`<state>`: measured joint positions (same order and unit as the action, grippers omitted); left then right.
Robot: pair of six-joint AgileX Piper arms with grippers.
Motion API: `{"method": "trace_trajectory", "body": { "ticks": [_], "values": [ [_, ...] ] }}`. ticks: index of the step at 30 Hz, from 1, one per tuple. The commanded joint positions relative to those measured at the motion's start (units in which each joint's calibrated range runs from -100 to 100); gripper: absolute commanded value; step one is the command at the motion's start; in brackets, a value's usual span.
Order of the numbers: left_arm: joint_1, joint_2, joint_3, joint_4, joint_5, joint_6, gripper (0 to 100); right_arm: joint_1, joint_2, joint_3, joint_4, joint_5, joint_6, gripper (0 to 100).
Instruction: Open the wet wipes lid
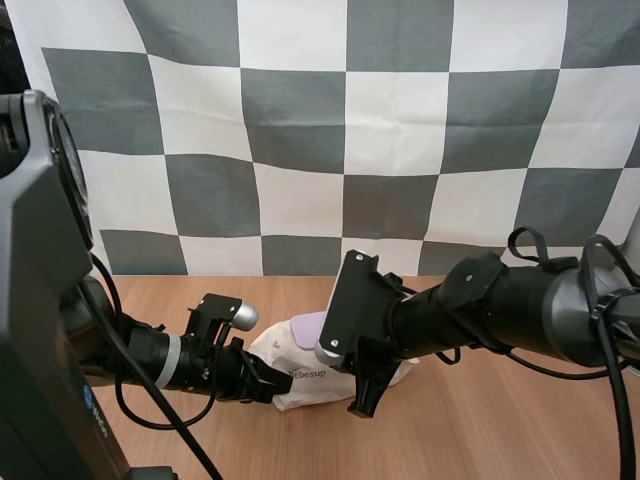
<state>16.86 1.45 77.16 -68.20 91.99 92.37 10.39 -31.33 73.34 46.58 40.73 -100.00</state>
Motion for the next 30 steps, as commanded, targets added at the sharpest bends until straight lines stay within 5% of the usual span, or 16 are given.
{"method": "trace_trajectory", "body": {
  "ticks": [1, 20, 30],
  "values": [
    [0.01, 0.1, 0.0, 0.3, -0.1, 1.0, 0, 1.4, 0.1, 0.0, -0.1, -6.1, 0.0, 62],
    [0.01, 0.1, 0.0, 1.0, -0.1, 1.0, 0, 1.4, 5.2, 0.0, -0.2, -11.9, 0.0, 62],
    [0.01, 0.1, 0.0, 1.0, -0.1, 1.0, 0, 1.4, 5.2, 0.0, 0.8, -14.2, 0.0, 53]
  ]
}}
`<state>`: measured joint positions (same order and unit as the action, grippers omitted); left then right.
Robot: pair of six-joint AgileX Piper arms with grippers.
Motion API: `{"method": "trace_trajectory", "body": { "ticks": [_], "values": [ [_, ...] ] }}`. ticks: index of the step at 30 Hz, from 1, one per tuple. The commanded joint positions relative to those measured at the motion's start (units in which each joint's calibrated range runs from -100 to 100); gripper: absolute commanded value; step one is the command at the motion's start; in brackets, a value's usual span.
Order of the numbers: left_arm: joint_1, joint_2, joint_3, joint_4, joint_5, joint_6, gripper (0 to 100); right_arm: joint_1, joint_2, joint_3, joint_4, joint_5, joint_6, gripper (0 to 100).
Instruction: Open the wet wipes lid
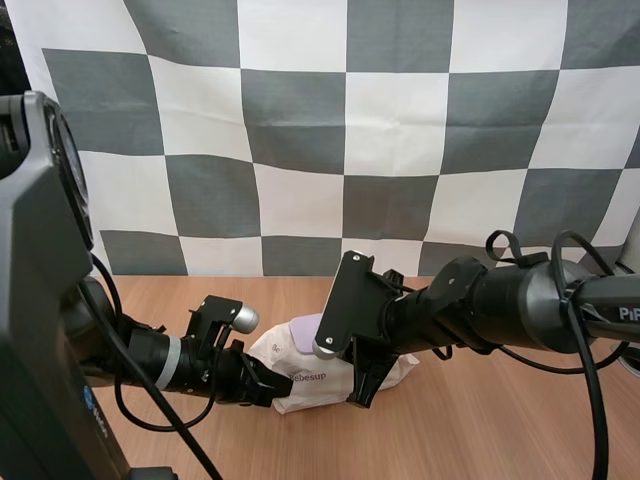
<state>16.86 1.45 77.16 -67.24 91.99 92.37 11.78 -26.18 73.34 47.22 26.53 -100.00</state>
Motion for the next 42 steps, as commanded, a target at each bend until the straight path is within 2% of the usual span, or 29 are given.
{"method": "trace_trajectory", "body": {
  "ticks": [1, 12, 30, 37, 42],
  "values": [
    [0.01, 0.1, 0.0, 0.0, -0.1, 1.0, 0, 0.0, 0.1, 0.0, 0.5, 0.0, 0.0, 53],
    [0.01, 0.1, 0.0, -0.1, -0.1, 1.0, 0, 0.0, 0.1, 0.0, 0.6, 4.1, 0.0, 53],
    [0.01, 0.1, 0.0, -0.2, 2.5, 1.0, 0, 0.0, 0.2, 0.0, 3.4, 2.0, 0.0, 52],
    [0.01, 0.1, 0.0, -1.2, 2.7, 1.0, 0, 0.0, 0.2, 0.0, 3.4, 1.9, 0.0, 43],
    [0.01, 0.1, 0.0, -1.2, 2.8, 1.0, 0, 0.0, 0.2, 0.0, 3.4, 0.3, 0.0, 41]
  ]
}}
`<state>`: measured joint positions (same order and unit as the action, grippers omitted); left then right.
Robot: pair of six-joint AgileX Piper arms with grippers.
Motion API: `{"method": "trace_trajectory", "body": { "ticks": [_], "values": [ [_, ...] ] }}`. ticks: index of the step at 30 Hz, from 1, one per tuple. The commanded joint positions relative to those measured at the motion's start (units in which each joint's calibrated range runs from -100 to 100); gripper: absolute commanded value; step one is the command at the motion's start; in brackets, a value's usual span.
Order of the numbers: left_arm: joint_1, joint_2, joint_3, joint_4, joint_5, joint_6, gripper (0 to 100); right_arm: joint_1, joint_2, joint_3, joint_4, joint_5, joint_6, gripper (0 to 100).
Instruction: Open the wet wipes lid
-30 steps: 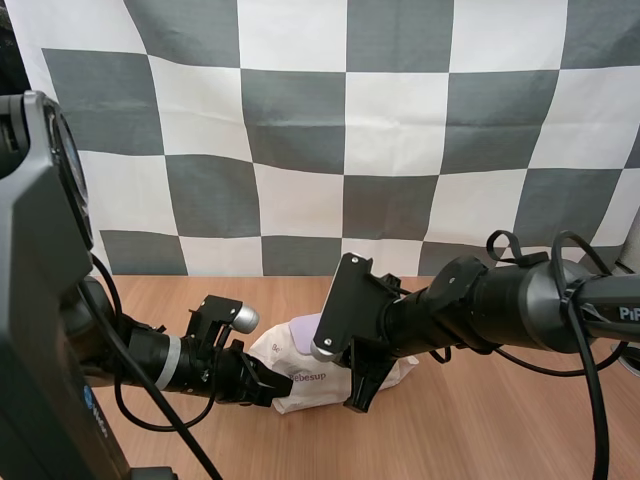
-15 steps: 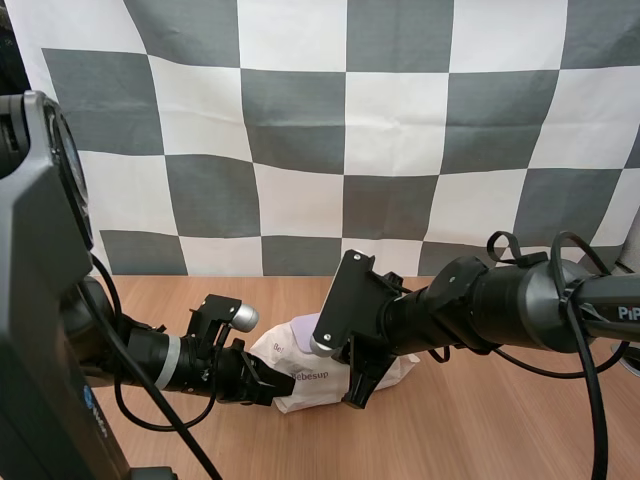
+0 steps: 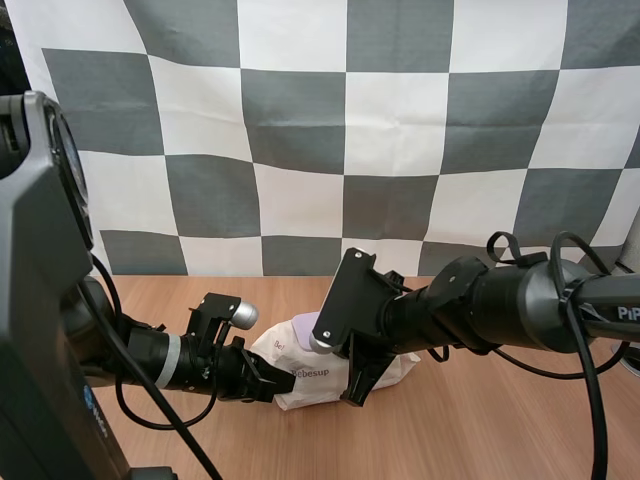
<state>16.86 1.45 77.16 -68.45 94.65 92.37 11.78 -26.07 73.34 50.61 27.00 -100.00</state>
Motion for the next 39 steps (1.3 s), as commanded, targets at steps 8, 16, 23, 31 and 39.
{"method": "trace_trajectory", "body": {
  "ticks": [8, 16, 23, 31, 39],
  "values": [
    [0.01, 0.1, -0.4, -1.3, 2.2, 1.0, 0, 0.0, 0.1, 0.0, -0.4, 0.7, 0.0, 35],
    [0.01, 0.1, -0.4, -1.5, 4.9, 1.0, 0, 0.0, 0.1, 0.0, -0.4, -2.1, 0.0, 35],
    [0.01, 0.1, -0.4, -1.1, 4.8, 1.0, 0, 0.0, 0.1, 0.0, -0.3, -5.3, 0.0, 26],
    [0.01, 0.1, -0.4, -1.1, 4.8, 1.0, 0, 0.0, 0.1, 0.0, 0.8, -5.9, 0.0, 17],
    [0.01, 0.1, -0.4, -0.1, 4.8, 1.0, 0, 0.0, 0.1, -0.3, 1.3, -5.9, 0.0, 0]
  ]
}}
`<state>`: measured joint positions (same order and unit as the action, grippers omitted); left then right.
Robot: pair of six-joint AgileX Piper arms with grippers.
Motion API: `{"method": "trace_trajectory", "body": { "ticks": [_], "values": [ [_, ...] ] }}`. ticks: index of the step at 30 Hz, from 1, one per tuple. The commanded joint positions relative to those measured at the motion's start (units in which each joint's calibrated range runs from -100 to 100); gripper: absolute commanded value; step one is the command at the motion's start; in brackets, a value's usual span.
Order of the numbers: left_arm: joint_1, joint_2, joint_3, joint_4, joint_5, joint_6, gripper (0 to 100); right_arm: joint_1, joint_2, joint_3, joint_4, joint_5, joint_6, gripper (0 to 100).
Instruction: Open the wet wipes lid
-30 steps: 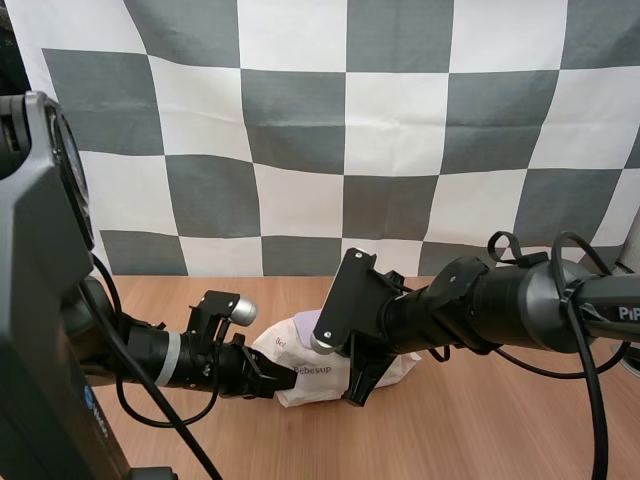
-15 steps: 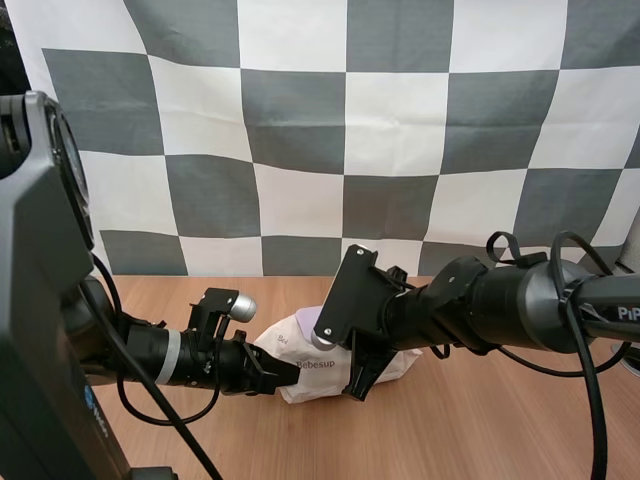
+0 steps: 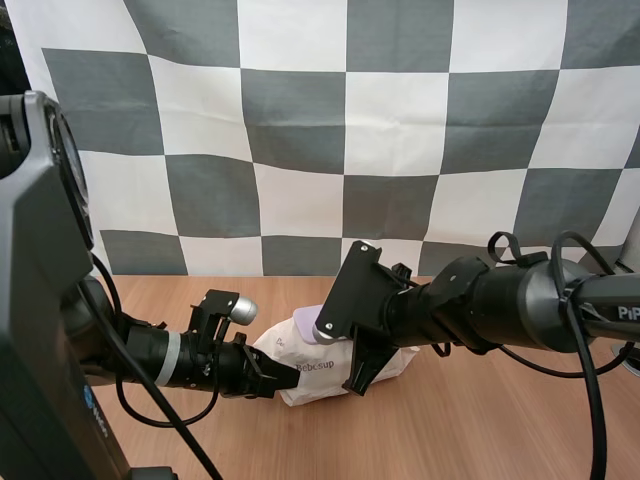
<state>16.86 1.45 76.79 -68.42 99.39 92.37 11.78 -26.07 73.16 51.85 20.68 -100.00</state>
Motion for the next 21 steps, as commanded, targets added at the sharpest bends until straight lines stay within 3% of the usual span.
{"method": "trace_trajectory", "body": {
  "ticks": [1, 10, 13, 15, 21],
  "values": [
    [0.01, 0.1, 0.0, 0.1, 0.1, 1.0, 0, 0.0, 0.1, -0.3, 0.1, 0.5, 0.0, 0],
    [0.01, 0.1, 0.0, -0.2, -0.4, 1.0, 0, 0.0, 0.1, -0.9, -1.0, 5.9, 0.0, 0],
    [0.01, 0.1, 0.0, -0.2, -0.4, 1.0, 0, 0.0, 0.1, -0.9, -1.3, 5.9, 0.0, 20],
    [0.01, 0.1, 0.0, -0.2, -0.4, 1.0, 0, 0.0, 0.1, -0.9, -1.3, 6.2, 0.0, 27],
    [0.01, 0.1, 0.0, -0.3, -0.4, 1.0, 0, 0.0, 0.1, -0.2, -1.7, 6.9, 0.0, 28]
  ]
}}
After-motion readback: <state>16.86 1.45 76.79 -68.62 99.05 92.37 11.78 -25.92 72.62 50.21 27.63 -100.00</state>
